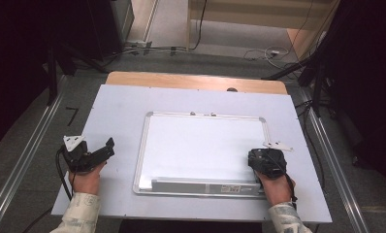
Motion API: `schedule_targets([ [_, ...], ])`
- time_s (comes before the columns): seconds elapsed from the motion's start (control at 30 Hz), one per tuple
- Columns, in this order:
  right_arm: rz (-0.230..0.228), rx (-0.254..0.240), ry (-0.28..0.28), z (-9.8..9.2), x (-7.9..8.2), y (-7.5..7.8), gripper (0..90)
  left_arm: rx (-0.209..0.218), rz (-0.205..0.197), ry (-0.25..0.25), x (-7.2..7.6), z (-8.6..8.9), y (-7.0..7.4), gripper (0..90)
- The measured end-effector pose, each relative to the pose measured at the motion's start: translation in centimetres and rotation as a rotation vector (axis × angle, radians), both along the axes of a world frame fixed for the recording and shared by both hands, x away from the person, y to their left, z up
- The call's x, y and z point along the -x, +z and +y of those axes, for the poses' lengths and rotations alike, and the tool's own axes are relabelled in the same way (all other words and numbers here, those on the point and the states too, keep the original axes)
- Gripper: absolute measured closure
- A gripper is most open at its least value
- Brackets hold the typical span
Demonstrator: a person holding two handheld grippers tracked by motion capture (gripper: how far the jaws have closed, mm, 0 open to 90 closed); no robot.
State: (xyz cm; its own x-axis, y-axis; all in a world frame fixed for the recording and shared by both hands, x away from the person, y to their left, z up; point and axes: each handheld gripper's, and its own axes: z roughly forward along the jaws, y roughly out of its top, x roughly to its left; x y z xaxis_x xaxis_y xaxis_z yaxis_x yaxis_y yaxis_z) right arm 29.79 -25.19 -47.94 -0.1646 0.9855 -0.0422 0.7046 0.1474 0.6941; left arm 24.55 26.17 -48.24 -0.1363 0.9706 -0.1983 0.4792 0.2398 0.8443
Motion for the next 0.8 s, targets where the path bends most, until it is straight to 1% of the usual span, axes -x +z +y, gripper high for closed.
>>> schedule_targets([
  [0.03, -0.009, -0.003, 0.003, 0.0, 0.0, 0.1, 26.9, 0.000, 0.000, 0.001, 0.0, 0.0, 0.0, 3.5],
  [0.1, -0.021, -0.003, 0.007, 0.0, 0.1, 0.3, 25.9, 0.000, -0.001, 0.000, 0.0, 0.0, 0.0, 3.4],
  [0.3, -0.067, -0.018, 0.029, -0.5, 0.6, 1.2, 25.3, 0.004, -0.005, 0.006, 0.1, 0.1, 0.0, 3.5],
  [0.47, -0.102, -0.035, 0.037, -1.7, 1.1, 1.8, 23.0, 0.007, -0.004, 0.010, 0.1, 0.2, 0.0, 3.4],
  [0.57, -0.123, -0.029, 0.030, -2.6, 1.4, 2.1, 22.4, 0.005, -0.001, 0.010, 0.1, 0.2, 0.0, 3.5],
  [0.8, -0.126, -0.022, 0.013, -4.6, 1.9, 2.2, 21.6, -0.002, 0.001, 0.008, 0.1, 0.1, -0.1, 3.4],
])
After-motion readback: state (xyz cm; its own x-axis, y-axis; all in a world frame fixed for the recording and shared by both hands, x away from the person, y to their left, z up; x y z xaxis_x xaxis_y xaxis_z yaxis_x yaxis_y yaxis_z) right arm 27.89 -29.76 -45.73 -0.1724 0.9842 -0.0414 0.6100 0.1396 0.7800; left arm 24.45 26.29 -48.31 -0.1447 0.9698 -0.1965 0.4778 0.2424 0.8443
